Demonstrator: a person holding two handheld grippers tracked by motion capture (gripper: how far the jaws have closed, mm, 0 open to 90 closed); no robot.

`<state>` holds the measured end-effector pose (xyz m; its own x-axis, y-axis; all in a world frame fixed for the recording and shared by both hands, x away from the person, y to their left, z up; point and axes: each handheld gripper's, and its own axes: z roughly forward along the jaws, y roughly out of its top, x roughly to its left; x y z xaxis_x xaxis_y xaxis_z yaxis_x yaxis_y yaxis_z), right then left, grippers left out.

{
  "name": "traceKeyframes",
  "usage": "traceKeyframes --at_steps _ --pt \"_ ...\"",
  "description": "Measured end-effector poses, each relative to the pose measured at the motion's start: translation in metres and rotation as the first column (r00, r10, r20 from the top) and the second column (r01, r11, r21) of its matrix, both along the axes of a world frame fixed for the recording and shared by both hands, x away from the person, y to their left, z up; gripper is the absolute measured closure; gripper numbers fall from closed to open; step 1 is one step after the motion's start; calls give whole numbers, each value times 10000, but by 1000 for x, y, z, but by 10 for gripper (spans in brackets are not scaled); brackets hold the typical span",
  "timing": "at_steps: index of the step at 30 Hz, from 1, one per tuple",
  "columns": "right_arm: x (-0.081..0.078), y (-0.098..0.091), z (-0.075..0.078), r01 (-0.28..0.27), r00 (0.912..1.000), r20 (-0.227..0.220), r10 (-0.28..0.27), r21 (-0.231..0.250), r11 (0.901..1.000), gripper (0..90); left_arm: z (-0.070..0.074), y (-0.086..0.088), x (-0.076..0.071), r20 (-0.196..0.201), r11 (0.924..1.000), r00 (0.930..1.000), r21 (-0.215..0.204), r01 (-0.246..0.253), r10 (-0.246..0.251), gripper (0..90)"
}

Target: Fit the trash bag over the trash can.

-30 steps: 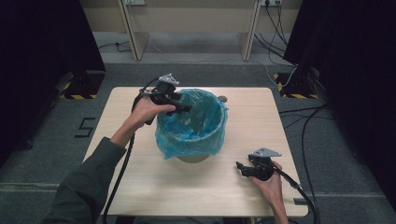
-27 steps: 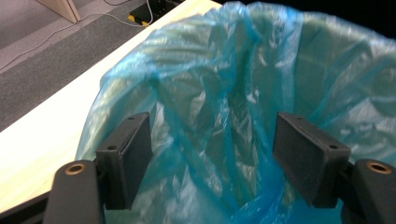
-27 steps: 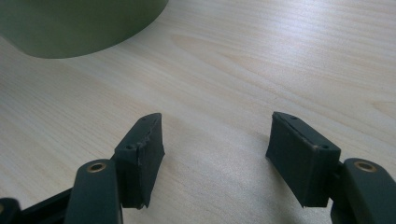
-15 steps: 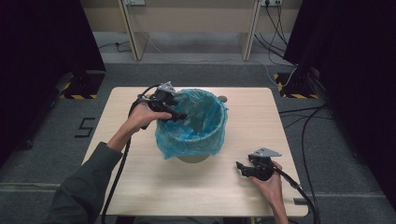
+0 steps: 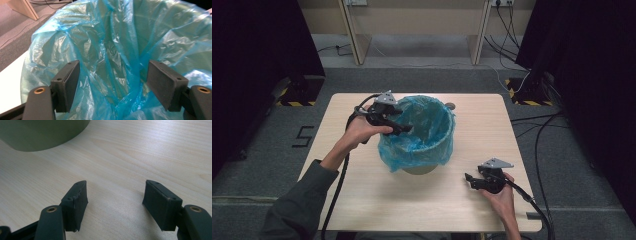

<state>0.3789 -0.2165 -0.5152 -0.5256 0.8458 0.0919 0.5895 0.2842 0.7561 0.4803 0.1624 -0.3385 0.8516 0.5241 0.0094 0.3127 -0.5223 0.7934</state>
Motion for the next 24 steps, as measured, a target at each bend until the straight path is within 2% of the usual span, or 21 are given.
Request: traceKeyframes --at_steps 6,12,13,14,17,19,20,24 --pt "-1 -2 0 32 10000 -17 -32 33 10000 356 5 8 -6 161 9995 9999 -317 -36 41 265" --pt "-1 -3 0 10 10000 19 -10 3 10000 355 -9 12 -3 -147 9999 9999 -109 -88 86 270" --pt "-1 -3 0 10 10000 19 -10 3 10000 355 -9 12 -3 -147 9999 9999 -109 -88 86 268" --pt "-2 -2 0 25 10000 5 -25 25 10000 355 -11 13 -1 -318 9997 9995 -210 -91 84 260" --pt "-1 -3 0 26 10000 3 -26 39 10000 354 -10 14 -1 -244 9997 9997 -204 -93 88 264" --pt "-1 -3 0 22 10000 -2 -22 33 10000 354 -9 14 -2 -225 9995 9997 -299 -104 97 264" --pt "-1 -3 0 21 10000 0 -21 34 10000 354 -6 16 -4 -183 9985 9998 -532 -104 95 263" --pt "-1 -3 0 25 10000 -3 -25 45 10000 354 5 23 -11 -81 9962 10000 -871 -40 33 257"
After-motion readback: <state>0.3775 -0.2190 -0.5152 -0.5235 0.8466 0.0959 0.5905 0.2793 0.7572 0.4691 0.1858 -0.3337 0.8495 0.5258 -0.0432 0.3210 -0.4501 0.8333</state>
